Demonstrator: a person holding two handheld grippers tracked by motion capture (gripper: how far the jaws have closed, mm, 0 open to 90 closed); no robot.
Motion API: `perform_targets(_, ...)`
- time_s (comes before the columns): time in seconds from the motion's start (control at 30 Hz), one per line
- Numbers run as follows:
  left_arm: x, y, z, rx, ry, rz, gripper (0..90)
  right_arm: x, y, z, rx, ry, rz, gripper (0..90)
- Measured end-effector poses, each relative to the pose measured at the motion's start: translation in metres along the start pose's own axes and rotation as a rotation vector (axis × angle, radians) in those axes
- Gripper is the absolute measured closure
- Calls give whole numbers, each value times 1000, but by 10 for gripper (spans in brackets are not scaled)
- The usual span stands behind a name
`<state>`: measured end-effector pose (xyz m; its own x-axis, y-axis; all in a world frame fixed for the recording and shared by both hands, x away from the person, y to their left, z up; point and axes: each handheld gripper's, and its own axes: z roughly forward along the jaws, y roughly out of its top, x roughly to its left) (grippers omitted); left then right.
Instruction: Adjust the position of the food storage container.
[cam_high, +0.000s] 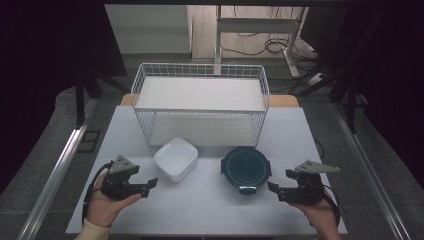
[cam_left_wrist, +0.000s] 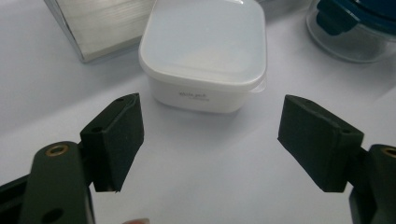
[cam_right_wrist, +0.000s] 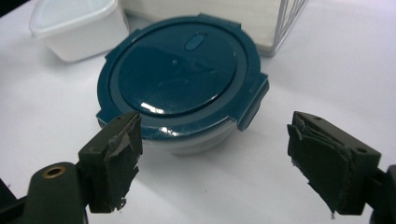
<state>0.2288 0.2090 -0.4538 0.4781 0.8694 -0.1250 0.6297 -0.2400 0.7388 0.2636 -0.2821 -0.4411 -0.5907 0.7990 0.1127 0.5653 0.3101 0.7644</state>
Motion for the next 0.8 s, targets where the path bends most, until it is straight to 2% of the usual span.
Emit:
perform_targets(0.2, -4, 3, 1, 16, -1, -14, 214, -1, -3, -6, -6, -4, -3, 205)
perform_targets(0.3, -7, 3, 0, 20, -18, -3, 213, -2, -2, -7, -9, -23, 10, 219)
perform_targets(0.37, -12, 2, -2, 16, -19, 9, 213, 3, -2, -6, -8, -15, 20, 230)
perform_targets(0.43, -12, 2, -2, 16, -31, 10, 213, 7, -3, -5, 8, -19, 3, 230)
perform_targets(0.6, -7, -1, 1, 33, -30, -11, 208, 8, -3, 0, 13, -17, 29, 249)
perform_targets(0.7, -6, -2, 3, 50, -28, -11, 203, 6, 0, 4, 18, -12, 42, 259)
perform_targets(0.8, -5, -2, 4, 53, -34, -4, 202, 7, 2, 9, 34, -9, 37, 271)
